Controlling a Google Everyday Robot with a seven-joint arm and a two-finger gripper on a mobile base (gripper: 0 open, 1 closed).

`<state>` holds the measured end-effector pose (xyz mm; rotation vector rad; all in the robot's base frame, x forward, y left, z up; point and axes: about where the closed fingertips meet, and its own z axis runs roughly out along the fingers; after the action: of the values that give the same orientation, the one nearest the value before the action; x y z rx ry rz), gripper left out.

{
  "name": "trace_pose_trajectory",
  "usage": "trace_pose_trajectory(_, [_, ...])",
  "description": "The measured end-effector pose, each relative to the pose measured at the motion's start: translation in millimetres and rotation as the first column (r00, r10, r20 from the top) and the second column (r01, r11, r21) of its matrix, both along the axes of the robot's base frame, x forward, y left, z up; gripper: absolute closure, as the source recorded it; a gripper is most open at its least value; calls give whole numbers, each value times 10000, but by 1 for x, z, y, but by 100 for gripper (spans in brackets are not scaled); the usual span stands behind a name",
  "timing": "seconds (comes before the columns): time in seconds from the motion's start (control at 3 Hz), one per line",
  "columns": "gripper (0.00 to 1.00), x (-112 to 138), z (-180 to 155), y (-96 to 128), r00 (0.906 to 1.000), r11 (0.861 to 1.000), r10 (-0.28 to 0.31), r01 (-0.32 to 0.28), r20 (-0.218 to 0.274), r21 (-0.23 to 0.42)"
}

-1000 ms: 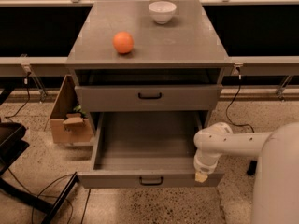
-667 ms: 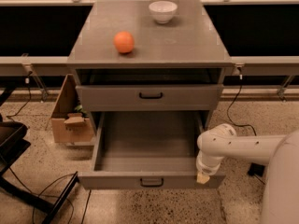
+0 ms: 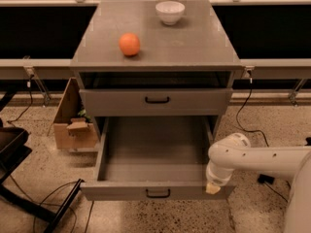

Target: Open middle drawer

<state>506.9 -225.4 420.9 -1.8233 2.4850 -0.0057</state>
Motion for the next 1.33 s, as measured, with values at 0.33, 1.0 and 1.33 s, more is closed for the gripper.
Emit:
trace_pose_trajectory(0.33, [100, -11, 2, -3, 10000, 10000, -3, 3, 39, 18])
trace_pose_trajectory(1.0, [100, -29, 22, 0, 9967, 9985, 425, -447, 685, 305])
trace_pose_trajectory(1.33, [100, -41, 24, -5, 9966, 9985, 410, -433, 711, 320])
